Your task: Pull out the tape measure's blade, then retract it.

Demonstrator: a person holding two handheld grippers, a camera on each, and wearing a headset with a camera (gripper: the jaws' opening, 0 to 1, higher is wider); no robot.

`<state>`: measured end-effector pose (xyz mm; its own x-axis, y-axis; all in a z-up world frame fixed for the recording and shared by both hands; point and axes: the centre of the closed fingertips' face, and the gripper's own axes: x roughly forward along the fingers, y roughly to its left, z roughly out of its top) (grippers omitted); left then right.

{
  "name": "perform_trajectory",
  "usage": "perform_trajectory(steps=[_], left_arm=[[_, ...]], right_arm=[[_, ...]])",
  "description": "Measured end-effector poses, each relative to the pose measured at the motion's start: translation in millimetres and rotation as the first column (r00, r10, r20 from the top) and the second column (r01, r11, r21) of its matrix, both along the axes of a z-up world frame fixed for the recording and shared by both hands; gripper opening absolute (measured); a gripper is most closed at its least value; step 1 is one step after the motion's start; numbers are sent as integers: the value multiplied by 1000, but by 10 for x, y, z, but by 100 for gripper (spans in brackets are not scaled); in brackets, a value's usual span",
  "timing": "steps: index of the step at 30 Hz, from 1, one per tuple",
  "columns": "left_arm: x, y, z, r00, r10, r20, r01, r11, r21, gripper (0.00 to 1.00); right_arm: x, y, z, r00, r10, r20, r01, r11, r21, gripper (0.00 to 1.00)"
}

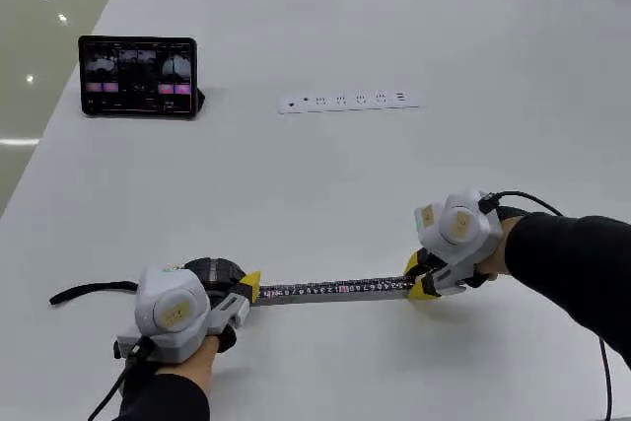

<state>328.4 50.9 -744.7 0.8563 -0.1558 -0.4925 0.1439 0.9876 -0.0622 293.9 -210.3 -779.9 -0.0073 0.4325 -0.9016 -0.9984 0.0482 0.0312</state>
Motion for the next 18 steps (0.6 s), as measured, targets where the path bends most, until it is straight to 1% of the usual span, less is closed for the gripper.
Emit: perform_trajectory(steps=[5, 10, 18], left_arm=[[-3, 1, -26, 1000, -5, -30, 5, 1000, 11, 64], [-11, 3, -28, 999, -11, -33, 11, 1000, 16, 64], [-20, -8, -27, 999, -13, -38, 14, 1000, 12, 64]], right_arm=[[5, 8, -4, 1000, 4, 3, -4, 1000, -8, 10], [9, 14, -9, 1000, 14, -1, -14, 1000, -26, 10], [11, 20, -10, 1000, -1, -6, 1, 1000, -32, 9]])
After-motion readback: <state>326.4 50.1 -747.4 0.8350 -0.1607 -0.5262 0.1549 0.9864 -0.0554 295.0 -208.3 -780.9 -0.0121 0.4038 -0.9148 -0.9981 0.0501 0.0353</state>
